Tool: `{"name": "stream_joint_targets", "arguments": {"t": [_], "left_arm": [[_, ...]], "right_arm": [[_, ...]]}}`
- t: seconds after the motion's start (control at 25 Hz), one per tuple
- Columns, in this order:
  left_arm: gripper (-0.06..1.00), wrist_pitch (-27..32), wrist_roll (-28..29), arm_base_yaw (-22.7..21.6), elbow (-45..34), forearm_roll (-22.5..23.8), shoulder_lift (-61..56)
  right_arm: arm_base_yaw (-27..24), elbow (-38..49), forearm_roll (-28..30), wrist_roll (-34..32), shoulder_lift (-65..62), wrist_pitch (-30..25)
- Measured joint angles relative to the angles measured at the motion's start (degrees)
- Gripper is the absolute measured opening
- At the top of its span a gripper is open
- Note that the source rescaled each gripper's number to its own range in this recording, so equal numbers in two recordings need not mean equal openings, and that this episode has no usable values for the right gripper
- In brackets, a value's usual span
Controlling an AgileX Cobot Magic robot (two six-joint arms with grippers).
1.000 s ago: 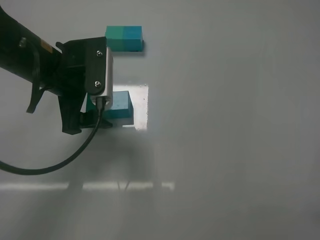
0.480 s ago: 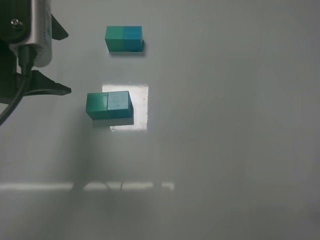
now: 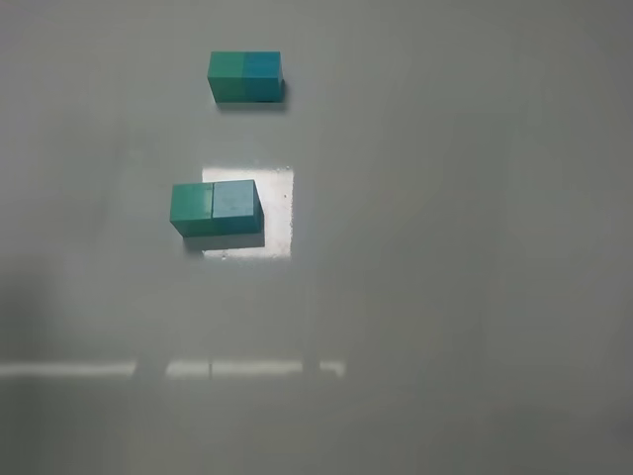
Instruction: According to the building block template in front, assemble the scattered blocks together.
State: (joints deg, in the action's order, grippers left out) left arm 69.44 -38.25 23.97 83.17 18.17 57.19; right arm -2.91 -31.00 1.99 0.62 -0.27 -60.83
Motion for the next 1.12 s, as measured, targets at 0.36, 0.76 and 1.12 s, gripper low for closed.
{"name": "stream_joint_targets", "arguments": {"t": [0.36,0.76,1.12], "left_arm": [[0.72,0.3,7.7,-15.3,-14.4,-5.0,-13.5],[0.71,0.1,16.0,-31.5,-35.7,-20.7,-38.0],[0.70,-4.3,25.6,-32.6,-48.4,-31.3,-57.4]], "right_arm": [[0.0,0.0,0.0,0.0,0.0,0.0],[0.0,0.0,0.0,0.0,0.0,0.0],[0.0,0.0,0.0,0.0,0.0,0.0]]}}
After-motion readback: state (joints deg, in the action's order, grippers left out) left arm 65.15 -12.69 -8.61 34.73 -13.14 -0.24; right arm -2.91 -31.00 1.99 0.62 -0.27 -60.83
